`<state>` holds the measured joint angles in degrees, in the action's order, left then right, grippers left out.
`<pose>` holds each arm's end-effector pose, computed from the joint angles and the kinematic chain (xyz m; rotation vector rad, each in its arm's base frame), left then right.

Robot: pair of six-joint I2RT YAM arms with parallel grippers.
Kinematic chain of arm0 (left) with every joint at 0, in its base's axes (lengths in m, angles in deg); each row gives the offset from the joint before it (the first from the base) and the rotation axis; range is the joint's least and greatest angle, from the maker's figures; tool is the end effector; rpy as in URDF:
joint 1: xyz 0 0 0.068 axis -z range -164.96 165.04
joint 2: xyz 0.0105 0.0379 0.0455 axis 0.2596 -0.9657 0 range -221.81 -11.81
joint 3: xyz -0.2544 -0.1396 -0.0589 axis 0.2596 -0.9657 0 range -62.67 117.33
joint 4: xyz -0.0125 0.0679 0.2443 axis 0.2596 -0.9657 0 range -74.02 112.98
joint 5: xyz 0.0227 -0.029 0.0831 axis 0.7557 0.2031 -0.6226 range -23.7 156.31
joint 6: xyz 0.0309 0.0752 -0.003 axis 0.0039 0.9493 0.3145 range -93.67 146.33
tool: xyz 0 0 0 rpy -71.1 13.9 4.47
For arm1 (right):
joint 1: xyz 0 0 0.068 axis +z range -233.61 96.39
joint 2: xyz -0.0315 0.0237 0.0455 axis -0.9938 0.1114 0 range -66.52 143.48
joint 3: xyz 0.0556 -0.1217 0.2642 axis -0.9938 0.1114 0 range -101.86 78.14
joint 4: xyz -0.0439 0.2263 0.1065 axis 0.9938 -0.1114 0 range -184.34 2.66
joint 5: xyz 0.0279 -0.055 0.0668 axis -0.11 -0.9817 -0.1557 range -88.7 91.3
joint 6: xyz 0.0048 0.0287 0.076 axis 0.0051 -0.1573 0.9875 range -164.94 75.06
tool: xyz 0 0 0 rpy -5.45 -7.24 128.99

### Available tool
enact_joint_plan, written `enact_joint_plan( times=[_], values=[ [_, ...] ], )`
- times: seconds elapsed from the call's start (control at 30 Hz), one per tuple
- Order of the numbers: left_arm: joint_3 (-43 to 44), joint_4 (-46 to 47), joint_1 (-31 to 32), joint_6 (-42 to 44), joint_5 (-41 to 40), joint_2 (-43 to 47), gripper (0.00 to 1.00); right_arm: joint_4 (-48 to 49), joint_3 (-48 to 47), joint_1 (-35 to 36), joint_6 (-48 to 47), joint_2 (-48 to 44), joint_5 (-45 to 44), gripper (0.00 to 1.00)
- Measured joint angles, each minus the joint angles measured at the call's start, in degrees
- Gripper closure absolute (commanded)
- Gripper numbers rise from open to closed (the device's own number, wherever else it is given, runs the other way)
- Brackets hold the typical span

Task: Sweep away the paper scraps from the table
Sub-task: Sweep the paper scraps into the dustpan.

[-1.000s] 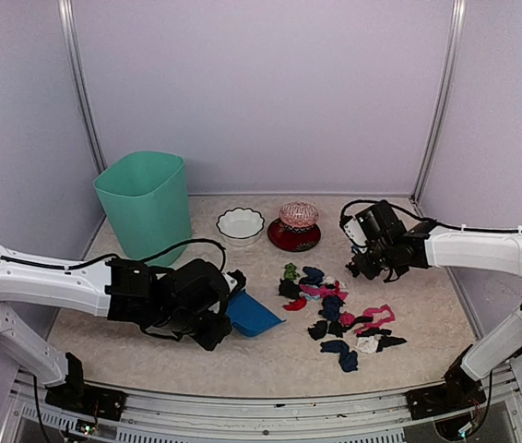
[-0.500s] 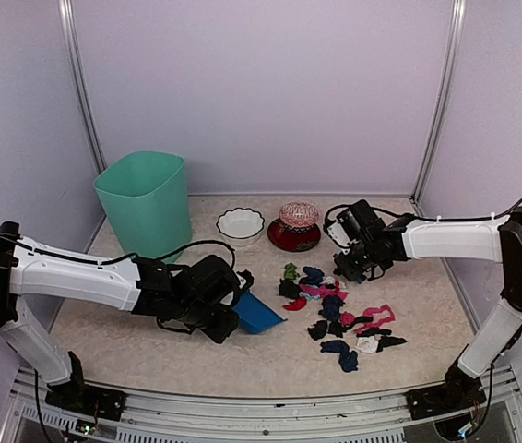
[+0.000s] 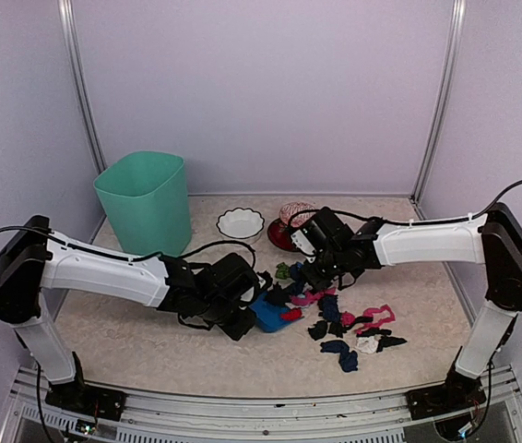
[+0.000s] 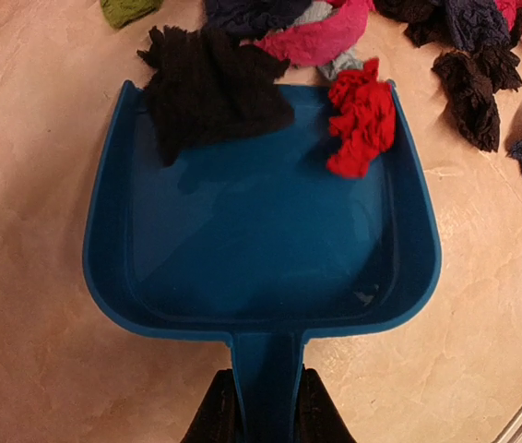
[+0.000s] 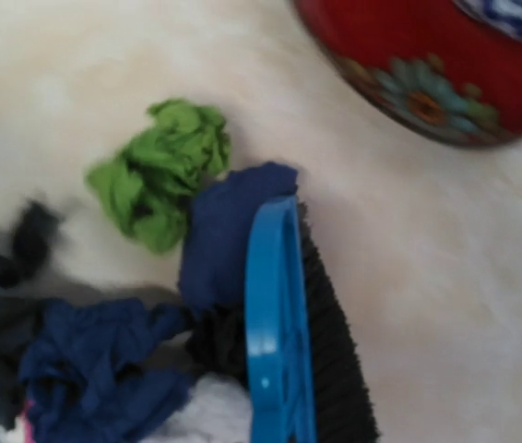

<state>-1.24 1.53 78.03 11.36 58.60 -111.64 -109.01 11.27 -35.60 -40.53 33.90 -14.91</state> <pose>0.1739 -0.3203 0.1727 1.0277 2.4249 -0.3081 0.2712 0.2720 0.1994 -0.8173 2.3411 0.0262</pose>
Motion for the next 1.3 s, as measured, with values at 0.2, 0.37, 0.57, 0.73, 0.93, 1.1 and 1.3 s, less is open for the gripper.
enact_joint_plan(
  times=[0.2,0.37,0.57,0.73,0.93,1.1,1.3],
  values=[
    [0.02,0.90,-0.52,0.26,0.37,-0.72,1.00,-0.68,-2.16,4.48,1.68,1.16,1.22,1.00],
    [-0.76,2.95,-0.66,-0.04,0.42,-0.85,1.00,-1.90,-3.13,7.30,2.84,1.18,2.16,1.00],
    [-4.50,7.23,-0.70,-1.31,0.37,-0.85,1.00,-3.50,-3.87,9.07,4.07,1.14,2.51,1.00],
    [-6.88,10.99,-0.70,-2.71,0.22,-0.85,1.00,-5.01,-3.87,9.27,4.44,-0.04,3.43,1.00],
    [-10.08,17.14,-0.63,-3.72,-0.28,-0.85,1.00,-6.67,-3.69,9.77,4.63,-2.40,5.64,1.00],
    [-13.49,23.04,0.09,-4.13,-1.20,-0.85,1.00,-7.61,-3.63,9.88,5.14,-2.95,5.75,1.00],
    [-16.33,28.94,1.60,-4.13,-3.13,-0.85,1.00,-8.13,-2.82,9.92,6.82,-4.13,2.99,1.00]
  ],
)
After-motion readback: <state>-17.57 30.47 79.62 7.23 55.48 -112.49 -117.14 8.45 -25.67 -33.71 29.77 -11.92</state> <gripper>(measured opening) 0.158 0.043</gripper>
